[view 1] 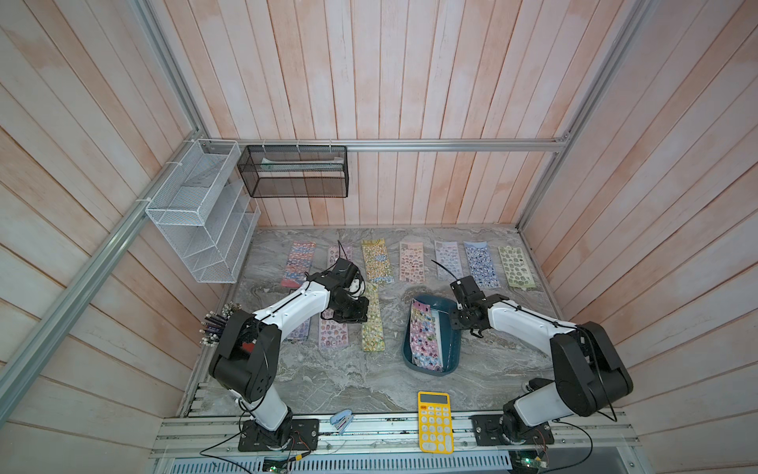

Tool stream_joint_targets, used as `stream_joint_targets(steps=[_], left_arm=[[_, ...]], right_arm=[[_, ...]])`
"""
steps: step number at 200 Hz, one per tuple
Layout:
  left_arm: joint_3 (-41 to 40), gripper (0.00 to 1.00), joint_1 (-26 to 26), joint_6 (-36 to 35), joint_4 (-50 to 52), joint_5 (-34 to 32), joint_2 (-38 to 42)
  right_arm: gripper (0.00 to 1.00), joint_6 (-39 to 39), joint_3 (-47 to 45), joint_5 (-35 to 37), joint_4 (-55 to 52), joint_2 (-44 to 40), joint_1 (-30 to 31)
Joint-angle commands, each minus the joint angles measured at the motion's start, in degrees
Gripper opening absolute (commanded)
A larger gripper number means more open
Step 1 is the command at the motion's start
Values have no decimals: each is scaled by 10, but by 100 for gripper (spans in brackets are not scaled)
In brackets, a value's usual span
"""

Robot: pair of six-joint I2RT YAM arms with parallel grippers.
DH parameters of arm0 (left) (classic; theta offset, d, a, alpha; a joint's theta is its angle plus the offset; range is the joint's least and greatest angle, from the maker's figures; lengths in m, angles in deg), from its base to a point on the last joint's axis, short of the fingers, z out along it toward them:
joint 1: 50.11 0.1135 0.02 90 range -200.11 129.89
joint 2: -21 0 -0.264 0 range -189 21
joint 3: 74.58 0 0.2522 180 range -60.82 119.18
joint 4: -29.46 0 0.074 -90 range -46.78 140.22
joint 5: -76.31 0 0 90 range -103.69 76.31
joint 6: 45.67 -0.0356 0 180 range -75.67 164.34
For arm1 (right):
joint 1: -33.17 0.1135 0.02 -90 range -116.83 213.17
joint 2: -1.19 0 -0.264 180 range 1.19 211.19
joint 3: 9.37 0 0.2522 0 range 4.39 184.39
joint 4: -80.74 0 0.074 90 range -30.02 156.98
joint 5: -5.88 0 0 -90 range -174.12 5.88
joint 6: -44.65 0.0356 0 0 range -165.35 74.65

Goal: Take the stickers out of the storage box
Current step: Place the sticker at the center of the board.

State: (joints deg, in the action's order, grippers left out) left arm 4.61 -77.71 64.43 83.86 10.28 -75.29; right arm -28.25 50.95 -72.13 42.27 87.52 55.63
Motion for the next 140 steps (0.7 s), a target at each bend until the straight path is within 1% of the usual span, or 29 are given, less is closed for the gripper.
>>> stream_joint_targets(steps=[1, 75, 101, 140], left_arm=[[-17, 0, -3, 22, -40, 25, -14], [-46, 0, -5, 41, -91, 58, -58], [-44, 0, -4, 36, -88, 49, -75], [-28, 1, 1, 33, -67, 13, -98]], right_arm=[[45, -12, 18, -9, -12, -9, -5], [50, -2, 21, -18, -11, -27, -5], [50, 3, 21, -18, -13, -40, -5], [51, 15, 26, -9, -13, -85, -5]])
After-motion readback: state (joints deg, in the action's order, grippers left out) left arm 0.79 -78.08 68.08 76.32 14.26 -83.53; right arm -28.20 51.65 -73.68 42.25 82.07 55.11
